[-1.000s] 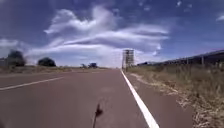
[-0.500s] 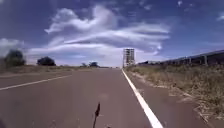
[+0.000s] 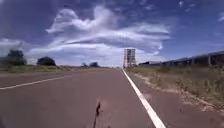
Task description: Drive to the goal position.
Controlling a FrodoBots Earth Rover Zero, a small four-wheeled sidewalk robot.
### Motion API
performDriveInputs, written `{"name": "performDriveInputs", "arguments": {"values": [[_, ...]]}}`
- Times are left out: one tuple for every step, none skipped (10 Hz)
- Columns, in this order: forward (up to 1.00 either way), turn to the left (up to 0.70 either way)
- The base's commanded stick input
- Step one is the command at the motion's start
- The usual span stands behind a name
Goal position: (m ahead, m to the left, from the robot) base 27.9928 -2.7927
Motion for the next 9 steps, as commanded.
{"name": "performDriveInputs", "arguments": {"values": [[1.00, 0.00], [1.00, 0.00], [1.00, 0.00], [1.00, 0.00], [1.00, 0.04], [1.00, 0.11], [1.00, 0.24], [1.00, 0.19], [1.00, 0.11]]}}
